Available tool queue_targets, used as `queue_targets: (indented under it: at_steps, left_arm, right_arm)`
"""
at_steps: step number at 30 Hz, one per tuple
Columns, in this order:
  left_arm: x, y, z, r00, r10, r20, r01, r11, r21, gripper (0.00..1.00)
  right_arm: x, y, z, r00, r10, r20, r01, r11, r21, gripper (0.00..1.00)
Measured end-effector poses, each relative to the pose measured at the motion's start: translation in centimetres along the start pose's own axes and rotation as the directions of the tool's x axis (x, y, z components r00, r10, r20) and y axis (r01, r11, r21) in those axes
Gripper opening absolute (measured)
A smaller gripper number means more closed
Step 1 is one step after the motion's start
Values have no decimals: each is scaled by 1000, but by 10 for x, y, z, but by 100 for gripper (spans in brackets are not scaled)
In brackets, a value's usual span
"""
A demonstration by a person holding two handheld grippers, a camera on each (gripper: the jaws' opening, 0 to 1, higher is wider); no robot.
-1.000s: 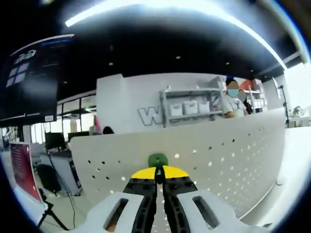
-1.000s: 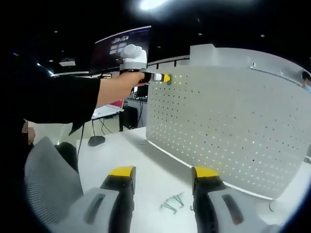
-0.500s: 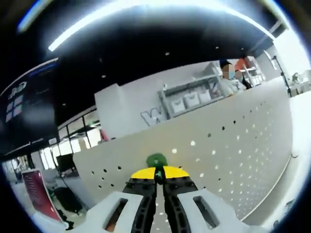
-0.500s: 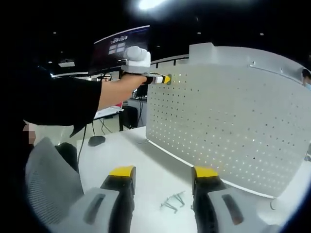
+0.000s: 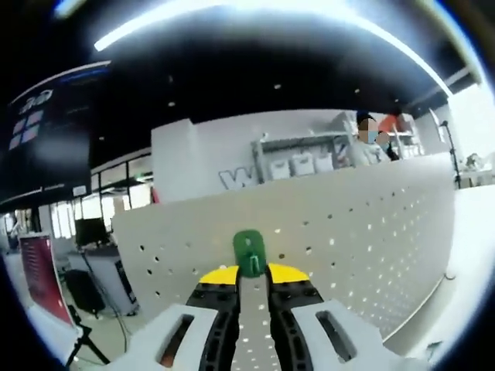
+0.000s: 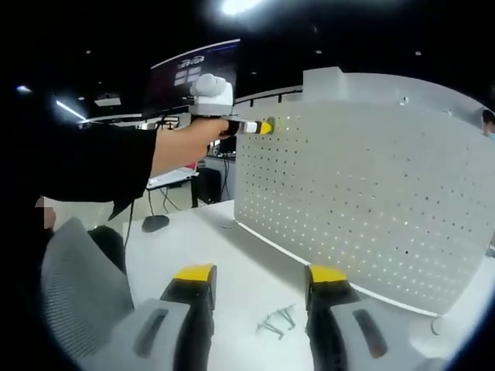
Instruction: Insert the hook assembly into the mounting plate slot until the hook locks in place.
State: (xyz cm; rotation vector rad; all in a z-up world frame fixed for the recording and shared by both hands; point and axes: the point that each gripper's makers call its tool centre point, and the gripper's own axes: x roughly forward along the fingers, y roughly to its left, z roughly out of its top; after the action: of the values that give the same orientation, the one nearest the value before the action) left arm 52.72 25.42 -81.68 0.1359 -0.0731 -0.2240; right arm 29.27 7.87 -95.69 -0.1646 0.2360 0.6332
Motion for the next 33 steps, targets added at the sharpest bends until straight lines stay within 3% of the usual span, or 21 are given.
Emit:
queue_targets:
  at_steps: [13, 23, 33]
  left_arm:
    - [-33, -21, -1, 997, -77, 9, 77, 997, -30, 32]
    - [-78, -47, -8, 986, -164, 10, 164, 984, -71, 44]
    - [-125, -66, -7, 969, -239, 66, 246, 963, -112, 55]
  right_arm:
    - [-1, 1, 2, 1000, -3, 5, 3, 1000, -14, 43]
    - [-1, 1, 3, 1000, -5, 10, 5, 1000, -22, 43]
    - [1, 3, 2, 1000, 0, 5, 0, 1000, -31, 43]
